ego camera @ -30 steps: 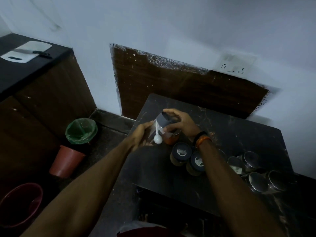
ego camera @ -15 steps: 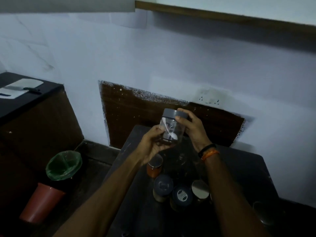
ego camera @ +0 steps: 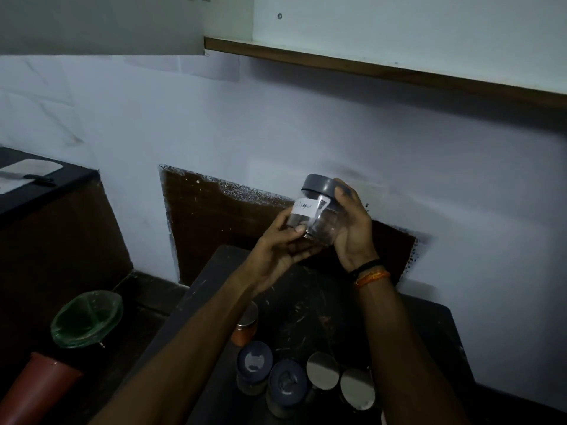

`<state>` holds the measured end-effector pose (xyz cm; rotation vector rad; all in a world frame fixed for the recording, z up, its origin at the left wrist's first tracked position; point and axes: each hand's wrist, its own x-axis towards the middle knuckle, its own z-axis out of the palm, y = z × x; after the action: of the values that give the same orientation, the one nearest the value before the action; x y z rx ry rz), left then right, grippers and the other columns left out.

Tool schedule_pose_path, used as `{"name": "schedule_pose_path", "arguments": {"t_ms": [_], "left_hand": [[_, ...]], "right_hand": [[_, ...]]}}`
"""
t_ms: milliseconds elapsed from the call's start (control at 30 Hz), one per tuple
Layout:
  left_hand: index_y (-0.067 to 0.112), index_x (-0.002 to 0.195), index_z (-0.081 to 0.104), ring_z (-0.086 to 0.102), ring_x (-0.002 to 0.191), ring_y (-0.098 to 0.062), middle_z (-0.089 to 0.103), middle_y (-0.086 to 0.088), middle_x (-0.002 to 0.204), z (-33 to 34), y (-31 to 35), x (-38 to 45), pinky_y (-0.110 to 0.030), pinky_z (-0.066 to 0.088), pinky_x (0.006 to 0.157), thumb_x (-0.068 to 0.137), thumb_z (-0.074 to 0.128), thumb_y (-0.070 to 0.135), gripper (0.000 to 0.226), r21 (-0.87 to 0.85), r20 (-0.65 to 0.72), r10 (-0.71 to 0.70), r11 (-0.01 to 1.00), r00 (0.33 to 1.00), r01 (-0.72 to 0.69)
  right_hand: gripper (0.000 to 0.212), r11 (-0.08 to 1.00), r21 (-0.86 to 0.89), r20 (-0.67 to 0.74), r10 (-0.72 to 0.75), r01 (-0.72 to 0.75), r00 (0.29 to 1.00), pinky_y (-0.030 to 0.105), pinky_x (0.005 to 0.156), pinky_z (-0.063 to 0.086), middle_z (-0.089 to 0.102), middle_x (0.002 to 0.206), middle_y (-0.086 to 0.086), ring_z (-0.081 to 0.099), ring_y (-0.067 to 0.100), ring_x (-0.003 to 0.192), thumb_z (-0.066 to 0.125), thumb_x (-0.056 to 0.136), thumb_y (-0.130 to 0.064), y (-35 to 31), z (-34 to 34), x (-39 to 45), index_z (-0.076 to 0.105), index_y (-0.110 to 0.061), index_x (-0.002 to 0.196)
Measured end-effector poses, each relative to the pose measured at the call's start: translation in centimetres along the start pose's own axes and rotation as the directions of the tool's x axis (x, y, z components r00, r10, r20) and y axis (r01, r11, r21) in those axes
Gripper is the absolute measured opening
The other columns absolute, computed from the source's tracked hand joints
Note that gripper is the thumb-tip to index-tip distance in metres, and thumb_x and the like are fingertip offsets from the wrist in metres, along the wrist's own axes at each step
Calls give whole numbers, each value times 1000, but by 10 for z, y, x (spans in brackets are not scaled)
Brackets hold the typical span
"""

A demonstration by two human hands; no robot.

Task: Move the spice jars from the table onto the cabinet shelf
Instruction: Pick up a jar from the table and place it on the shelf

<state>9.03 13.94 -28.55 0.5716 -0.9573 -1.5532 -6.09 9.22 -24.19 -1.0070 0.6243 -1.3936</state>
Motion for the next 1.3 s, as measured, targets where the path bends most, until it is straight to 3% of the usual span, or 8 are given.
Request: {"name": "schedule_pose_path", "arguments": {"t_ms": [133,300,400,533,667,867,1033,1300], "left_hand": [[20,144,46,55,129,-38,53,-20,141,24,2,11,-53,48,105,86,67,5,64,104,-5,128,986,992,-127],[36,143,46,64,119,-17,61,-1,131,41,13,24,-44,56,98,74,84,9,83,316,-100,292,916,951,-248],[46,140,45,66,114,-14,61,1,130,50,30,34,-35,59,88,71,88,16,87,384,-54,351,871,935,-305],[50,141,43,64,119,-25,63,-1,131,59,74,51,-48,59,90,70,88,28,86,397,20,368,850,929,-346],[45,141,46,66,118,-21,66,-6,128,71,126,72,-43,55,99,72,88,28,82,440,129,406,795,905,-419],[53,142,38,67,115,-20,64,-8,126,87,200,107,-41,55,100,70,90,24,93,566,264,419,662,869,-491],[58,144,31,71,106,-20,61,-10,121,94,240,132,-35,57,94,66,91,22,104,580,324,413,624,851,-523],[64,140,30,71,106,-14,59,-4,125,88,271,164,-36,56,96,61,96,28,109,656,383,364,540,849,-528]], "right_hand": [[55,999,40,17,3,-3,1000,48,91,53,63,123,14,65,30,106,61,94,-30,-18,-5,7,47,-8,142],[55,953,-295,32,-56,63,998,36,82,59,55,139,6,63,24,115,61,94,-43,-50,2,21,46,-24,143],[61,927,-357,62,-96,112,993,49,99,53,54,140,6,58,28,121,62,88,-50,-75,13,31,48,-24,141],[52,917,-348,108,-169,197,980,54,102,50,59,134,12,57,34,123,59,93,-46,-116,38,46,55,-16,135],[48,918,-300,162,-220,260,962,64,101,46,60,133,19,55,42,124,57,96,-43,-153,64,62,60,-10,130],[49,874,-348,186,-291,340,939,60,101,48,60,131,20,56,41,123,56,96,-44,-199,104,89,61,-6,127],[48,800,-471,201,-312,371,929,36,81,54,68,111,1,65,21,100,58,92,-53,-225,126,111,64,-15,120],[45,744,-557,178,-329,370,927,46,95,54,63,124,6,62,27,112,61,91,-52,-239,127,134,63,-21,124]]}}
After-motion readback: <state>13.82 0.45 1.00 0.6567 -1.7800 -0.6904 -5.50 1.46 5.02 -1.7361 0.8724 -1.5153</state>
